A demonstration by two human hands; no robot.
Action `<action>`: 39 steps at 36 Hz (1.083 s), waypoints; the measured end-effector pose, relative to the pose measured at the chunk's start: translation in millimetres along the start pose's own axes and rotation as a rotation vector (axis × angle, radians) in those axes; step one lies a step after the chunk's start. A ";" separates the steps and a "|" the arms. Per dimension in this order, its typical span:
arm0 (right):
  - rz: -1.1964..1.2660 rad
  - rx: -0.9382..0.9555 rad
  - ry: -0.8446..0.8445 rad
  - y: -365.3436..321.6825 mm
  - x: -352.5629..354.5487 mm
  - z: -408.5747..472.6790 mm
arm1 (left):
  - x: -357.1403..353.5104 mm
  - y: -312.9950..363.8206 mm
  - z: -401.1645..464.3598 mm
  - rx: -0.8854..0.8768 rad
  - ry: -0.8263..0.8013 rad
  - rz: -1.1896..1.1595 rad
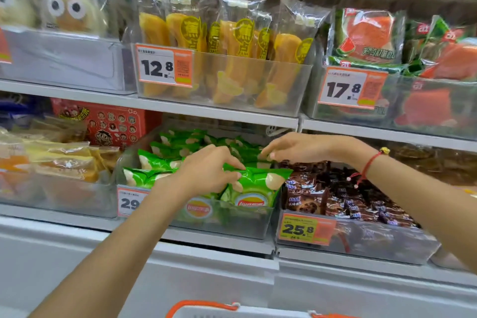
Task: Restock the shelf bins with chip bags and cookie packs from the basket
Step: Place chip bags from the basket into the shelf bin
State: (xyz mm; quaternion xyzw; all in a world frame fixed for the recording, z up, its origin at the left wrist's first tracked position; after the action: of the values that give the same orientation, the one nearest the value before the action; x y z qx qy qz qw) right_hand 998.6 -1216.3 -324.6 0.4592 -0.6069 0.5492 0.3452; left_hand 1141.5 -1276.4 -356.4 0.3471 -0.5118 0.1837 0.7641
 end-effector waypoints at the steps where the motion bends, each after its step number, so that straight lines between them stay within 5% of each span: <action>1: -0.068 0.022 0.007 -2.0 -1.8 -0.2 | 1.2 1.4 -0.2 -0.017 -0.007 0.042; 9: -0.244 0.080 0.211 3.1 -15.2 0.3 | -8.1 0.6 4.4 -0.141 -0.064 0.156; 24: -0.384 0.016 0.176 16.4 -28.5 24.7 | -29.4 3.3 35.0 -0.124 -0.112 0.268; 29: -0.538 -0.022 0.143 2.4 -31.0 16.9 | -19.1 -16.6 37.9 -0.034 -0.395 -0.192; 32: -0.465 0.047 0.243 -5.7 -36.2 3.4 | -8.2 -42.9 49.6 0.069 -0.345 -0.333; 39: -0.458 0.181 0.390 -6.2 -45.4 4.6 | -28.1 -41.7 83.9 -0.030 -0.352 -0.016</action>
State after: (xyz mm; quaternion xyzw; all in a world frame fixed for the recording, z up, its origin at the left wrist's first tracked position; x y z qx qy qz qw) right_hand 1020.2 -1212.5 -365.1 0.4990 -0.3588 0.5864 0.5277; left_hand 1101.6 -1363.3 -376.5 0.3665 -0.6375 0.1066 0.6693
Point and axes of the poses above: each hand's wrist, its own z-axis towards the middle knuckle, its own x-axis out of the back of the hand, y = z × x, the point moved 7 cm from there along z, towards the middle knuckle, and after that the axes turned 6 degrees about x, right-handed, at the moved point
